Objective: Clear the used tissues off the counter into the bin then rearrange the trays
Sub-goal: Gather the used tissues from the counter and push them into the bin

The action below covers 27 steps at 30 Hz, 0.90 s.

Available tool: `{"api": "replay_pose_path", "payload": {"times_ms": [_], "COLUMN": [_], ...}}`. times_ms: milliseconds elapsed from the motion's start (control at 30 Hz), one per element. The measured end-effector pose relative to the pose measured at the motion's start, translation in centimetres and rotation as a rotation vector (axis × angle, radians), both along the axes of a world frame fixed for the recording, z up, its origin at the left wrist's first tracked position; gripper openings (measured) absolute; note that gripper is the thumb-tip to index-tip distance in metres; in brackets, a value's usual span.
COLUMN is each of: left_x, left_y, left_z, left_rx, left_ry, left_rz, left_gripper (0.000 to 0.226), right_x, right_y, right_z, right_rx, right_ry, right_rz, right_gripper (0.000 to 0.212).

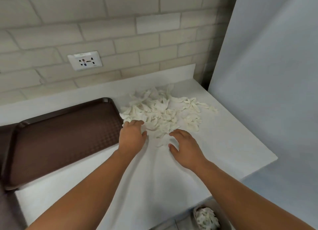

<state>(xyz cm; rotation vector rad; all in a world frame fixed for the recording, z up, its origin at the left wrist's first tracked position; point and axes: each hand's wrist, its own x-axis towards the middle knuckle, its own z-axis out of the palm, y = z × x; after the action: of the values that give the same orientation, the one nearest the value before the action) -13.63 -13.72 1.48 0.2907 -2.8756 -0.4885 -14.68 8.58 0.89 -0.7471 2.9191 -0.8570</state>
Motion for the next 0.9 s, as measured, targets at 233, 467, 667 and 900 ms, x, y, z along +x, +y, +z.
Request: {"api": "replay_pose_path", "payload": {"times_ms": [233,467,667,900], "left_x": [-4.0,-4.7,-4.1,-3.4], "left_y": [-2.6,-4.7,-6.2,-7.2], "left_z": [-1.3,-0.4,3.0,4.7], "left_rx": [-0.245,0.024,0.372,0.887], "left_ry": [-0.148,0.055,0.212,0.197], "left_rz": [-0.007,-0.033,0.061,0.114], "left_gripper": [0.031,0.021,0.029,0.032], "right_x": [-3.3,-4.8,-5.1,-4.7], "right_y": [-3.2,-4.6,-6.6,-7.7], "right_z": [-1.5,-1.7,-2.2,-2.5], "right_rx": [0.029,0.1,0.278,0.145], "right_ry": [0.003,0.012,0.075,0.254], "right_rz": [-0.046,-0.044,0.096,0.088], "right_gripper": [0.038,0.044,0.032,0.008]}}
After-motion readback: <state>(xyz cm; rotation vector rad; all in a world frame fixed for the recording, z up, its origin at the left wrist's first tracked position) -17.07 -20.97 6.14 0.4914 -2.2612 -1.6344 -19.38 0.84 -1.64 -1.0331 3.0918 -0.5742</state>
